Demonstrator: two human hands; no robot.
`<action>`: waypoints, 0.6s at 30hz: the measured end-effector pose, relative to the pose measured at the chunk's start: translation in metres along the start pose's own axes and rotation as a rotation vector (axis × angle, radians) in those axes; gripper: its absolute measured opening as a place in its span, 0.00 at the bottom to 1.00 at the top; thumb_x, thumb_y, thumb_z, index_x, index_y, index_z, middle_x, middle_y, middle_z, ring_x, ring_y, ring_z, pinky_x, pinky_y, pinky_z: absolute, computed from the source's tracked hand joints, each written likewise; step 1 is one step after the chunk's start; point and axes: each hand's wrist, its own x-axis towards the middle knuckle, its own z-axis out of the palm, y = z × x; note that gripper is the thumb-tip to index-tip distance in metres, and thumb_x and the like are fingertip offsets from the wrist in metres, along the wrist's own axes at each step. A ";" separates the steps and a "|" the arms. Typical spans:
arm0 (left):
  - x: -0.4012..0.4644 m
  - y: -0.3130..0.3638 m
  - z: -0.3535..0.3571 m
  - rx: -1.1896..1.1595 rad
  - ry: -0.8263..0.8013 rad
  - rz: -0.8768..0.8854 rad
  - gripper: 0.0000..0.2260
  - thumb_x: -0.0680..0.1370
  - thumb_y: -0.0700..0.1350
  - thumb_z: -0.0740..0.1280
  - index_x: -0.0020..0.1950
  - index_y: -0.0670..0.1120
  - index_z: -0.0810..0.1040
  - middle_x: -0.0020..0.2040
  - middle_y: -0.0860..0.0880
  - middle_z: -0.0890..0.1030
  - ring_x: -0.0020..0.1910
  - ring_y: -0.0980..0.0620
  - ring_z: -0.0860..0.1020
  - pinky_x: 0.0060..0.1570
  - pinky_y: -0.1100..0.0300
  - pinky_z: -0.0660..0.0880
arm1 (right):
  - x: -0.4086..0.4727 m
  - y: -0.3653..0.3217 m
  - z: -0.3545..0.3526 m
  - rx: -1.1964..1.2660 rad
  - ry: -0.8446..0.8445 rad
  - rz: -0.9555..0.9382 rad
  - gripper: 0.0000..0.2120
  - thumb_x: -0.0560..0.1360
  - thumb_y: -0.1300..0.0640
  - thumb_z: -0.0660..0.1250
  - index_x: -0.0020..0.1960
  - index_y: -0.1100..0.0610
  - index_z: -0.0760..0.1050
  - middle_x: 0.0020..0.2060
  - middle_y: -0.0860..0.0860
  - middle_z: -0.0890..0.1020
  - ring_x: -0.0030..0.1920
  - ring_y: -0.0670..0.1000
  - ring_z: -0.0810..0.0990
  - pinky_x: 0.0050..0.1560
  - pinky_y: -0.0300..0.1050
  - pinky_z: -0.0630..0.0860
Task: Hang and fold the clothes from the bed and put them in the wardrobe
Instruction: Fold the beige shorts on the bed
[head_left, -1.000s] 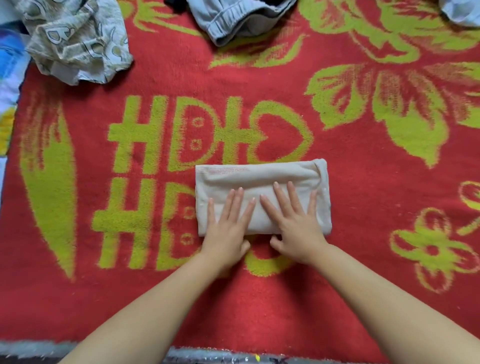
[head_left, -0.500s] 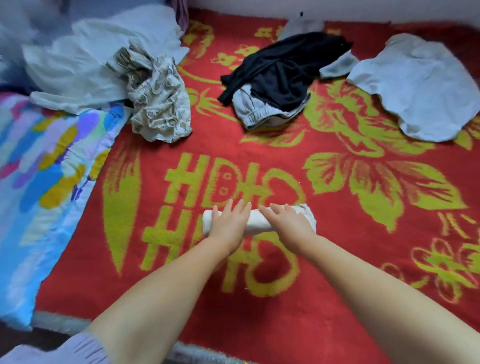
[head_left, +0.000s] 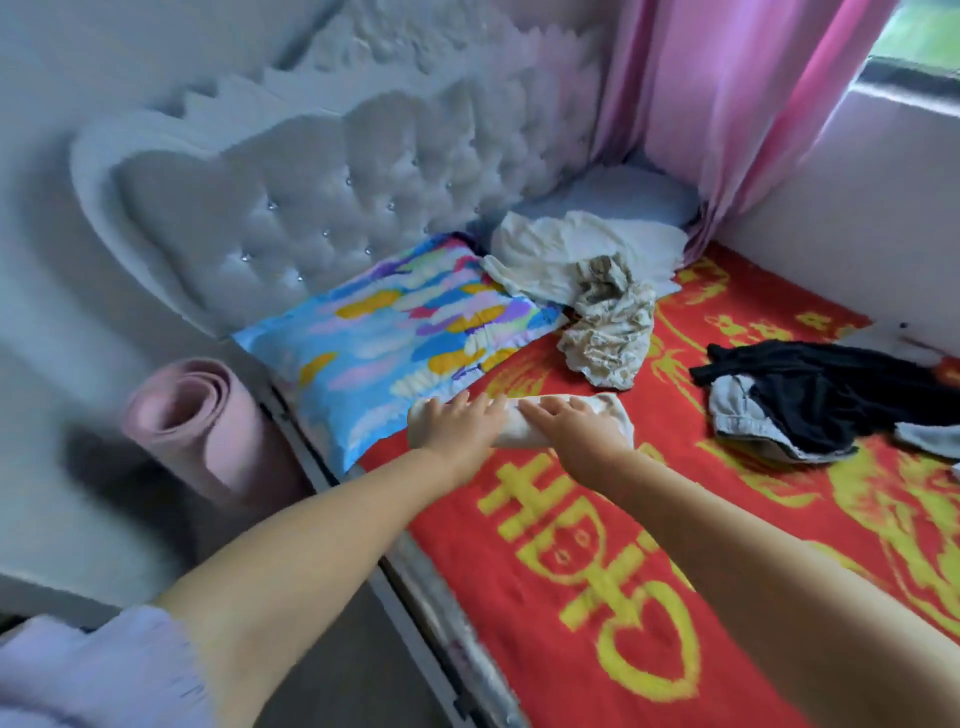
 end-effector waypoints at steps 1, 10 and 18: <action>-0.018 -0.020 -0.003 -0.017 -0.003 -0.050 0.27 0.79 0.36 0.54 0.77 0.48 0.53 0.74 0.47 0.63 0.73 0.44 0.61 0.66 0.43 0.63 | 0.004 -0.024 -0.010 -0.031 0.000 -0.043 0.34 0.78 0.63 0.60 0.77 0.44 0.50 0.71 0.49 0.64 0.69 0.55 0.65 0.60 0.59 0.71; -0.249 -0.182 0.028 -0.152 0.002 -0.463 0.27 0.77 0.36 0.57 0.75 0.50 0.58 0.69 0.47 0.68 0.68 0.44 0.66 0.62 0.46 0.67 | -0.007 -0.285 -0.037 -0.218 0.023 -0.465 0.30 0.78 0.58 0.56 0.75 0.39 0.53 0.70 0.44 0.67 0.69 0.51 0.69 0.66 0.58 0.65; -0.532 -0.297 0.080 -0.214 -0.200 -0.780 0.26 0.75 0.34 0.62 0.72 0.48 0.63 0.66 0.44 0.69 0.66 0.40 0.67 0.61 0.40 0.67 | -0.090 -0.571 0.019 -0.197 -0.083 -0.837 0.35 0.76 0.61 0.59 0.75 0.37 0.50 0.69 0.44 0.67 0.67 0.53 0.72 0.62 0.59 0.69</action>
